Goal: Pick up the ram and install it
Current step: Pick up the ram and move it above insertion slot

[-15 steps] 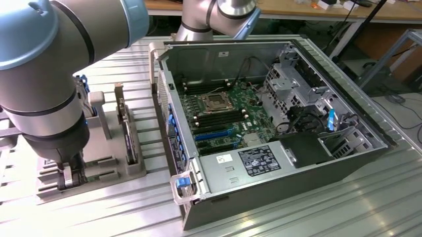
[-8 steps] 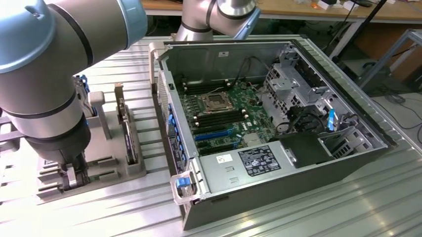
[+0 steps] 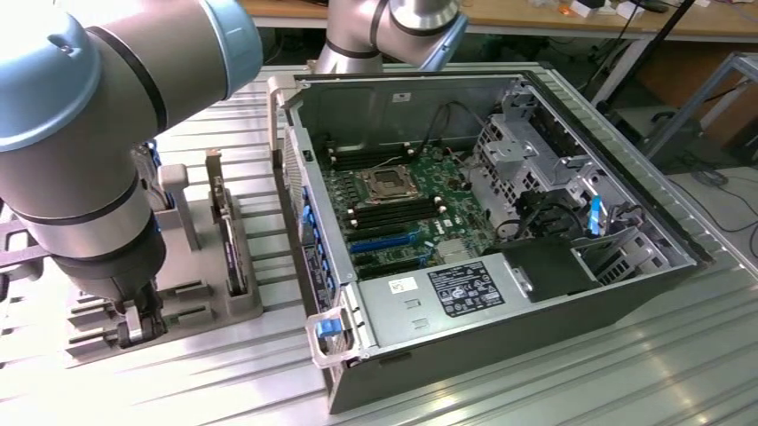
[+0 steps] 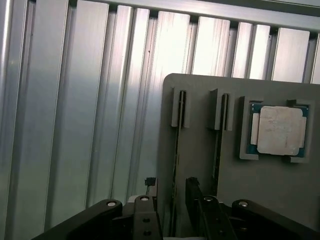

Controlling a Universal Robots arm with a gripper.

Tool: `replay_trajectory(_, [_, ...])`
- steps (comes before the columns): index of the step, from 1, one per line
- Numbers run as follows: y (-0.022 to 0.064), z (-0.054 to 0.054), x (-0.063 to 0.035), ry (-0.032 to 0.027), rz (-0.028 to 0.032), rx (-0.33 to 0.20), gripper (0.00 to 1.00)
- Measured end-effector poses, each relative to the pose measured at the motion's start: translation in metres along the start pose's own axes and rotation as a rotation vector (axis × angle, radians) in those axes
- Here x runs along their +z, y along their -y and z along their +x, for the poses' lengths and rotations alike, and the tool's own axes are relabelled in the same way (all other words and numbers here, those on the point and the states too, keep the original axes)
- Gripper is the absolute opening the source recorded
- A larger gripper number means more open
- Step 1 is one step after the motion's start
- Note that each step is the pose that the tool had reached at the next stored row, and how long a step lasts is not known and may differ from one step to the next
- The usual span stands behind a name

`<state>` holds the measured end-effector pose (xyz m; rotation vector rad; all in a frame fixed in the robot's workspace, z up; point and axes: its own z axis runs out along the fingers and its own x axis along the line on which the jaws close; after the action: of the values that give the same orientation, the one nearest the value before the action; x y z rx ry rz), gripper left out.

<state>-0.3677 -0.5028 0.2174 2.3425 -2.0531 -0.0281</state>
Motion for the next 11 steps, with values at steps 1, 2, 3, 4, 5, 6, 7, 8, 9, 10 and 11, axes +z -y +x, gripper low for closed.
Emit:
replay_trajectory(1, [0.0000, 0.000, 0.0000, -0.0001, 0.0004, 0.000, 0.36])
replay_trajectory(2, [0.0001, -0.001, 0.0001, 0.0000, 0.0006, 0.000, 0.36])
replay_trajectory(3, [0.0005, -0.003, 0.0008, 0.0001, 0.0008, 0.000, 0.36])
replay_trajectory(4, [0.0003, -0.004, 0.0020, 0.0000, 0.0023, 0.000, 0.36])
replay_trajectory(5, [-0.0009, -0.004, 0.0035, -0.0005, 0.0037, 0.000, 0.36])
replay_trajectory(6, [-0.0064, -0.005, 0.0065, -0.0010, 0.0079, 0.000, 0.36])
replay_trajectory(7, [-0.0155, -0.006, 0.0100, -0.0018, 0.0150, 0.000, 0.36])
replay_trajectory(8, [-0.0157, -0.006, 0.0105, -0.0022, 0.0173, 0.000, 0.36])
replay_trajectory(9, [-0.0156, -0.006, 0.0105, -0.0022, 0.0172, 0.000, 0.36])
replay_trajectory(10, [-0.0152, -0.006, 0.0108, -0.0021, 0.0174, 0.000, 0.36])
replay_trajectory(11, [-0.0150, -0.006, 0.0117, -0.0021, 0.0174, 0.000, 0.36])
